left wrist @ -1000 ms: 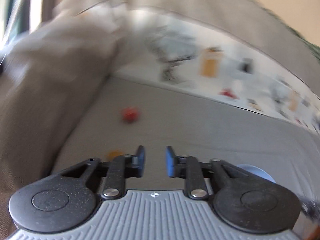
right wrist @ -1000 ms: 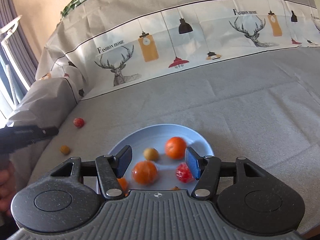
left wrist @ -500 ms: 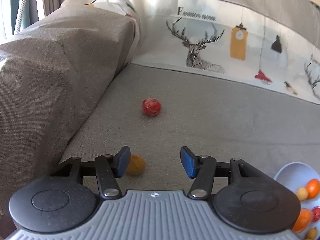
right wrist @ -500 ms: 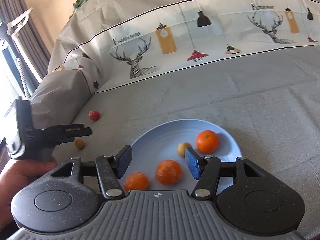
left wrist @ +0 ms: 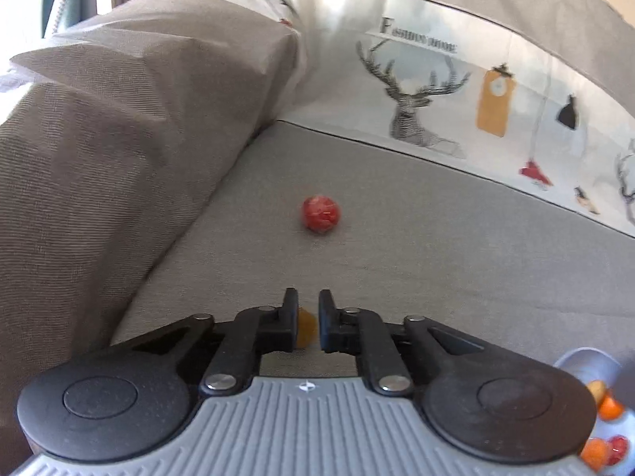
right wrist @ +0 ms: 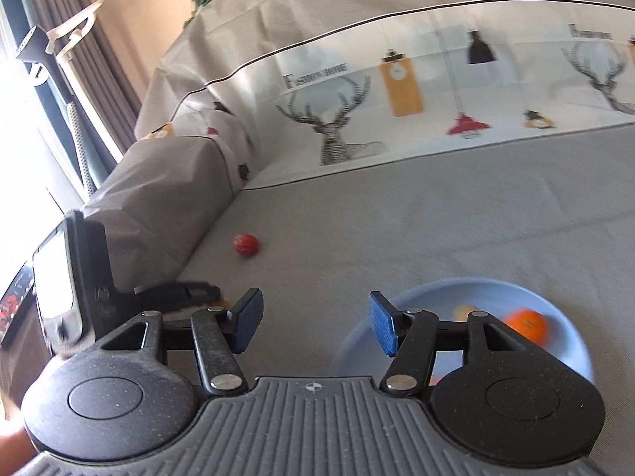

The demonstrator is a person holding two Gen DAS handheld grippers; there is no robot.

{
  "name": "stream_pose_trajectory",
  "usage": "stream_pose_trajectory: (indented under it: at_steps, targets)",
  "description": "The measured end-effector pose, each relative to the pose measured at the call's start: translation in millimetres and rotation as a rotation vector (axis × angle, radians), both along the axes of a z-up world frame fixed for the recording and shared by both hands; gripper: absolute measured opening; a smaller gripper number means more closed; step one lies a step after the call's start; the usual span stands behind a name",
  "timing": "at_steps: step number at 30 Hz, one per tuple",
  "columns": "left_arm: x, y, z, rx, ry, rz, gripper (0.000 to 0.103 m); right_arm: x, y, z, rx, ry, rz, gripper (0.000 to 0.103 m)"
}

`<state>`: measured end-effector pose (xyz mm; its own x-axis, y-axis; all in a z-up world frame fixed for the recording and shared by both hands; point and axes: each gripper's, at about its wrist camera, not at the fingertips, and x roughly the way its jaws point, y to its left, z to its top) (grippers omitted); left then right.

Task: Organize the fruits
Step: 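Grasp a yellow fruit with the left tool while the right tool grasps a red wrapped fruit, then carry both fruits to the plate and open both tools to release them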

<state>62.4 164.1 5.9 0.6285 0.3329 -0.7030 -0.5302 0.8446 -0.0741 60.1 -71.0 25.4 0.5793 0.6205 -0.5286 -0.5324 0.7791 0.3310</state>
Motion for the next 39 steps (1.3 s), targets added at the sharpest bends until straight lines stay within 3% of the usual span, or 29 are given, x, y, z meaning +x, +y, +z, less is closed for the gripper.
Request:
stream_pose_trajectory:
  at_steps: [6, 14, 19, 21, 22, 23, 24, 31, 36, 39]
  targets:
    - [0, 8, 0, -0.007, 0.011, 0.055, 0.03, 45, 67, 5, 0.027, -0.005, 0.085, 0.061]
    - [4, 11, -1, -0.01, 0.043, 0.091, 0.032, 126, 182, -20, -0.075, 0.068, 0.223, 0.06]
    - [6, 21, -4, -0.04, 0.068, 0.12, 0.032, 142, 224, -43, -0.172, 0.066, 0.307, 0.06]
    - [6, 27, -6, -0.075, 0.076, 0.129, 0.027, 144, 234, -50, -0.208, 0.056, 0.333, 0.056]
    - [6, 28, -6, -0.081, 0.071, 0.132, 0.027, 145, 238, -53, -0.217, 0.055, 0.338, 0.046]
    - [7, 29, -5, -0.082, 0.067, 0.134, 0.027, 146, 240, -55, -0.222, 0.058, 0.342, 0.032]
    - [7, 30, -4, -0.084, 0.062, 0.134, 0.027, 146, 242, -57, -0.226, 0.059, 0.348, 0.029]
    - [-5, 32, 6, -0.105, 0.003, 0.125, 0.027, 136, 219, -39, -0.179, 0.041, 0.307, 0.028]
    - [-17, 12, 21, -0.102, -0.094, 0.043, 0.027, 115, 167, -1, -0.121, -0.005, 0.256, 0.028]
    - [-28, -5, 34, -0.062, -0.154, -0.022, 0.027, 93, 126, 23, -0.085, -0.037, 0.217, 0.028]
